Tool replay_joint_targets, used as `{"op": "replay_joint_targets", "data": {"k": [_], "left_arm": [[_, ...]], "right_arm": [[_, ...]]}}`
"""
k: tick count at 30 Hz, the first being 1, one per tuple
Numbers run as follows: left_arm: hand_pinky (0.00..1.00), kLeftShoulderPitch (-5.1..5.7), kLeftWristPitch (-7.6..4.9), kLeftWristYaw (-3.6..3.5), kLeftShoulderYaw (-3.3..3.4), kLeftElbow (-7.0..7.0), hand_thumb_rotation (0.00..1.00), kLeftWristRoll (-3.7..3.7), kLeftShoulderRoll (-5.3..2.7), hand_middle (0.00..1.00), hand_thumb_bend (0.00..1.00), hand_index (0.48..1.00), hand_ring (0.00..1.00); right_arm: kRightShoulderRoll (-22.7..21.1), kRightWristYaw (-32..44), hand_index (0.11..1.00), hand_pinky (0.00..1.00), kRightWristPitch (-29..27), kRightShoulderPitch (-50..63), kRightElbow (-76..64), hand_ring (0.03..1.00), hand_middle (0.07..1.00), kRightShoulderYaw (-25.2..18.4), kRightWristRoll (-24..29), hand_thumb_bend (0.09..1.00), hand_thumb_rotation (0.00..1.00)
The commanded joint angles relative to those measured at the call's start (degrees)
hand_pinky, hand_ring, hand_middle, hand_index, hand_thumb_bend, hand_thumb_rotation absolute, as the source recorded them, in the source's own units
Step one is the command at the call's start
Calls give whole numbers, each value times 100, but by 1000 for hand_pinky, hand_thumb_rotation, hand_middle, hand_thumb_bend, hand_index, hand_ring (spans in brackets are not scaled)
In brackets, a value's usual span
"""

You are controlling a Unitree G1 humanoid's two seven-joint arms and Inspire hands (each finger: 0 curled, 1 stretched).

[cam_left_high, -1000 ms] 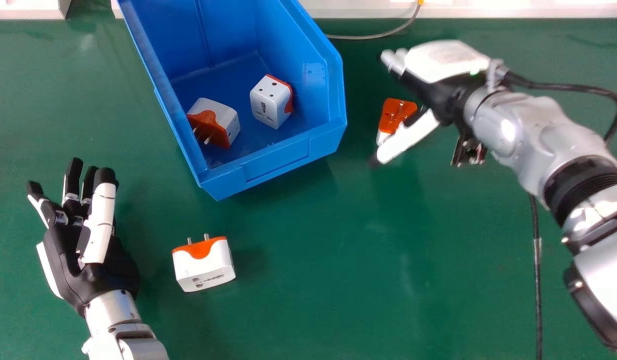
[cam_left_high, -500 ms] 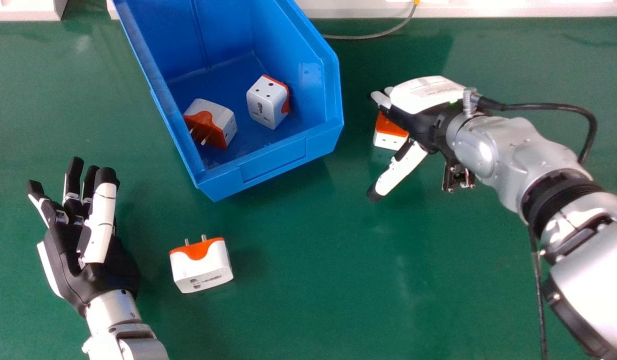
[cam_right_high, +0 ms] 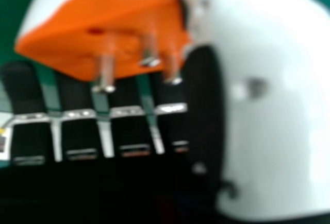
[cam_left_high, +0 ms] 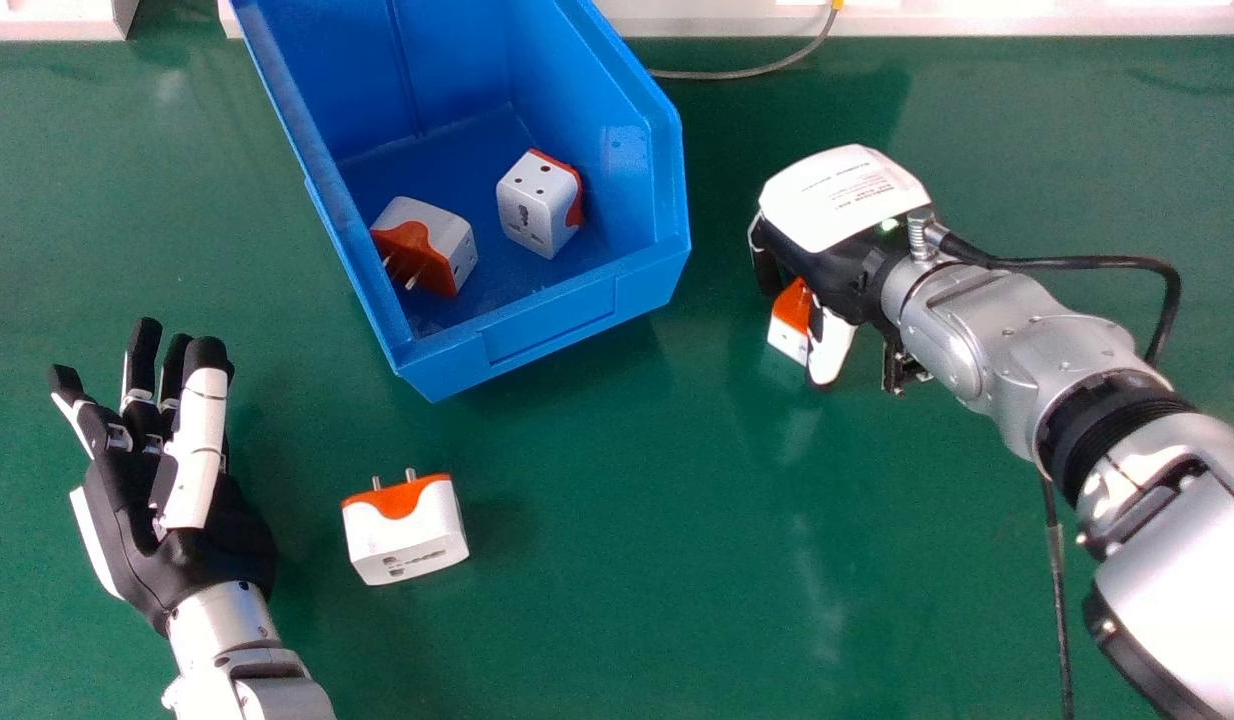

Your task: Pick all objects and put in blue box

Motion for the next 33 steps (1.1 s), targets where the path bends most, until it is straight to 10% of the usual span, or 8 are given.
{"op": "replay_joint_targets", "data": {"k": [1, 19, 23, 33], "left_arm": [[830, 0, -37, -40, -4, -60, 82, -21, 16, 883, 695, 864, 868], [824, 106, -109, -76, -42, -122, 100, 34, -24, 882, 695, 866, 869], [826, 129, -78, -157, -42, -143, 95, 4, -22, 887, 700, 870, 875], [814, 107, -57, -54, -63, -147, 79, 70, -9, 880, 684, 864, 865]], "right_arm": [[-61, -81, 530, 348, -47, -85, -25, 406, 515, -58, 71, 523, 1], [-385, -134, 511, 341, -422, -257, -651, 389, 512, -840, 698, 513, 0], [-754, -92, 512, 298, -246, -155, -1650, 417, 533, -1238, 884, 496, 0], [-1343, 97, 530, 303, 597, 1184, -5762, 410, 494, -2551, 1056, 493, 0]]}}
